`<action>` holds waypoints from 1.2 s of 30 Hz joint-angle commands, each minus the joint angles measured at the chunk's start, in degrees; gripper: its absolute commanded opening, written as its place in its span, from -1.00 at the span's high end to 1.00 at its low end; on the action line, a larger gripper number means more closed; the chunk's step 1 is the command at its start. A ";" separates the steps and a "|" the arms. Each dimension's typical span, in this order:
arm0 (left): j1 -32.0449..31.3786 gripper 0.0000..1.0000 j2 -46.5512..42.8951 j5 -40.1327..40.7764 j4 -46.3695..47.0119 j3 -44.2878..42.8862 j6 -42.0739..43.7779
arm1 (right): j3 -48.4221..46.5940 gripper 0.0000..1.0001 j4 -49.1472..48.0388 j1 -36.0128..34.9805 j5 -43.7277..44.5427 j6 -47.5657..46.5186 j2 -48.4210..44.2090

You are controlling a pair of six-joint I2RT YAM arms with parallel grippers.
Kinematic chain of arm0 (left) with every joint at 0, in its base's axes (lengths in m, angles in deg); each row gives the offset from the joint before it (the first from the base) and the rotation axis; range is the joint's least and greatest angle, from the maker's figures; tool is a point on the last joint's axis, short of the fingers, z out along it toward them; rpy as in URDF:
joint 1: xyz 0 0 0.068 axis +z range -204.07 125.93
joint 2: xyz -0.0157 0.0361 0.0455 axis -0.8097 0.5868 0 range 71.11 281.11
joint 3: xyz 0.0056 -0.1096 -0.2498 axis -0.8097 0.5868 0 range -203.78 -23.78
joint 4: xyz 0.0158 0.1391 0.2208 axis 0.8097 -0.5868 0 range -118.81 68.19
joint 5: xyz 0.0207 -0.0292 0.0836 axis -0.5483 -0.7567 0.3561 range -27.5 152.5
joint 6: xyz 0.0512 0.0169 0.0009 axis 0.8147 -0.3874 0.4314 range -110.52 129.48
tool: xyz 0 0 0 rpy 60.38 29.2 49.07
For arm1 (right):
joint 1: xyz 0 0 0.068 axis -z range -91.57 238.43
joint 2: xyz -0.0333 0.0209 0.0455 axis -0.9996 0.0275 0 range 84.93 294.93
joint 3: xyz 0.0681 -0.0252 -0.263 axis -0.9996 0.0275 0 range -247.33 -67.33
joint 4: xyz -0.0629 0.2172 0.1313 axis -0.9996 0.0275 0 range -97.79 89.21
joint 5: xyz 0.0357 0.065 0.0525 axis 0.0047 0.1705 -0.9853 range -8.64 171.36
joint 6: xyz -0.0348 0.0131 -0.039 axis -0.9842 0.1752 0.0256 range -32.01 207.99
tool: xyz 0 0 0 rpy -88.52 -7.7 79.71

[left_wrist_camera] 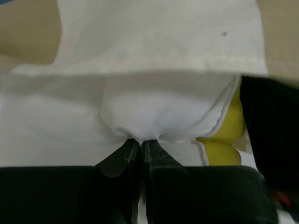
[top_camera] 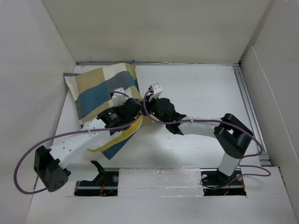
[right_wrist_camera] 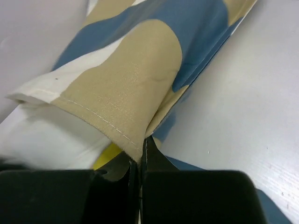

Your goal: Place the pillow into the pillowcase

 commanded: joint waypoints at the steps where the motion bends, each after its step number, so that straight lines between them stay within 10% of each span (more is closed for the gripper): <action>1: 2.66 1.00 5.34 -0.49 20.39 3.98 3.07 | 0.27 1.00 7.62 -2.19 -10.60 2.30 -8.23; 8: 6.71 1.00 17.65 3.21 29.23 0.84 0.26 | 8.45 1.00 14.30 -3.95 -19.69 6.00 -13.60; 13: 7.33 1.00 25.04 9.37 19.12 -9.62 -9.23 | 15.20 1.00 20.47 -7.21 -13.27 6.60 -18.60; 19: 5.22 1.00 27.33 7.26 20.17 -8.06 -12.74 | 18.12 0.68 20.91 -7.73 -10.55 7.31 -21.33; 22: 5.22 1.00 25.23 5.68 22.54 -3.67 -12.75 | 18.73 0.38 18.11 -7.73 -14.74 7.31 -21.95; 27: 7.32 1.00 21.02 0.85 31.15 3.54 -5.31 | 9.43 -0.90 25.53 -8.44 -8.81 6.09 -19.40; 32: 7.85 1.00 16.27 2.15 27.92 4.25 -3.43 | 4.67 -1.00 36.19 -9.67 10.23 6.61 -20.90; 33: 7.85 0.83 15.30 2.86 25.47 4.25 -3.44 | 3.54 -1.00 37.86 -10.19 12.81 7.13 -21.68; 36: 7.85 -0.66 10.29 3.48 22.65 5.57 -4.49 | 1.25 -1.00 43.92 -10.20 21.76 8.54 -21.69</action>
